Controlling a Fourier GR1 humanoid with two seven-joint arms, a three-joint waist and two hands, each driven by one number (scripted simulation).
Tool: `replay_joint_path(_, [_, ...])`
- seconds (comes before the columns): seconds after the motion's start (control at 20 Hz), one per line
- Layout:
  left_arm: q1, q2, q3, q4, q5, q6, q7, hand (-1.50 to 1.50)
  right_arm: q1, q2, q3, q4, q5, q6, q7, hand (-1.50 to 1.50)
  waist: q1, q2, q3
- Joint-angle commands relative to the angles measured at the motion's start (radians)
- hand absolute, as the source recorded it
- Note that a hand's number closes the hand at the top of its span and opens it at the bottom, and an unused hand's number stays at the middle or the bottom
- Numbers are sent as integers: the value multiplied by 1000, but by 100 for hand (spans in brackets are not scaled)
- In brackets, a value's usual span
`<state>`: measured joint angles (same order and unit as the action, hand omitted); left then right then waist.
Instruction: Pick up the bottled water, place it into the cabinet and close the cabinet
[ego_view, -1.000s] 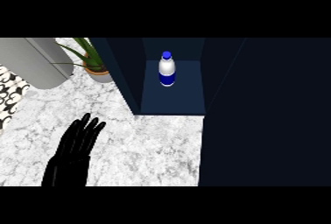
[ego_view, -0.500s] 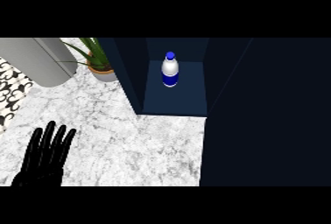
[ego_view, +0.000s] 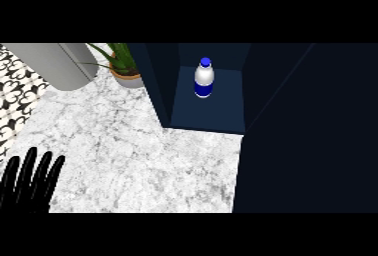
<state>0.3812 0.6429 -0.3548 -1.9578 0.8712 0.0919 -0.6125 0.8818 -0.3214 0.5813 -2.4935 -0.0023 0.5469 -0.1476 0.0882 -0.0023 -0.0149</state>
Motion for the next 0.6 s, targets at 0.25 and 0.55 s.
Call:
replay_joint_path(0.25, [32,82,58,-22,38,-106,6,-150,-163,-6,208,-29,48,32,151,150,74,22,-1])
replay_joint_path(0.55, [39,107,70,-28,40,-143,7,-150,-244,-19,180,-25,21,19,186,150,131,32,-6])
